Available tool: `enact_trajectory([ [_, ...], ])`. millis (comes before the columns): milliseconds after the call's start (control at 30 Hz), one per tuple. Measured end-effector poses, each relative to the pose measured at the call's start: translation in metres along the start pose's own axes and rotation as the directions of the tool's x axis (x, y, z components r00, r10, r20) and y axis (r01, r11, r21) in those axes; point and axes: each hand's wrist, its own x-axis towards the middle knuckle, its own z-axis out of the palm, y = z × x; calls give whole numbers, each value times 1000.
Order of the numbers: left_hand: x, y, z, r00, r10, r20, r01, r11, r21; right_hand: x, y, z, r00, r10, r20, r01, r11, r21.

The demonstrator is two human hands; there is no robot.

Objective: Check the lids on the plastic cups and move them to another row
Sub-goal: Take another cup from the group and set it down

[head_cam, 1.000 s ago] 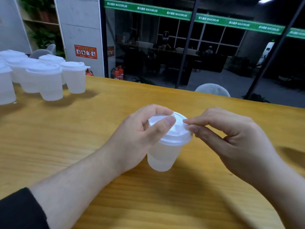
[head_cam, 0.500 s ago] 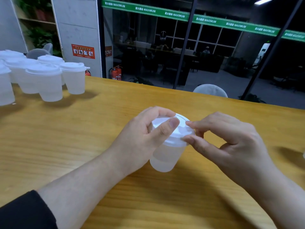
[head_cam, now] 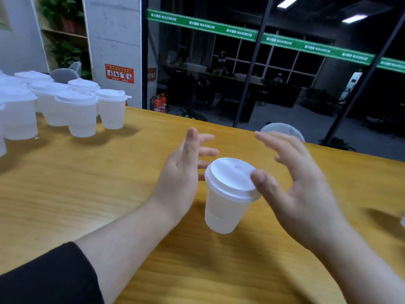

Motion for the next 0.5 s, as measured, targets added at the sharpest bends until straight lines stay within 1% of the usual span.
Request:
enact_trajectory([
  [33,1,0,1,998,-61,-14,61,998,8,1,-5,3,991,64,119,-66,998,10],
  [67,2,-1,2,991,-133,-19,133,991,17,0,-9,7,973,103,206,-107,994,4],
  [100,2,-2,2,979,-203,-17,203,979,25,-1,-12,10,960,119,252,-122,993,-5],
  [167,1,-6,2,959,-284,12,284,959,28,0,-16,15,956,129,264,-128,992,-24],
  [233,2,-5,3,948,-314,53,313,949,15,2,-19,15,958,166,235,-164,986,-30],
  [300,1,-5,3,928,-366,72,370,928,-37,4,-18,17,948,217,231,-223,975,-2],
  [333,1,-4,3,916,-393,85,398,915,-67,5,-19,18,946,247,208,-263,963,54],
  [400,1,-4,1,889,-440,125,454,883,-122,8,-20,18,942,317,109,-334,917,220],
  [467,-1,-1,1,852,-482,206,517,837,-181,11,-21,18,930,367,-13,-339,871,356],
  [500,-2,1,2,823,-503,264,561,791,-242,12,-21,18,921,386,-51,-333,849,410],
])
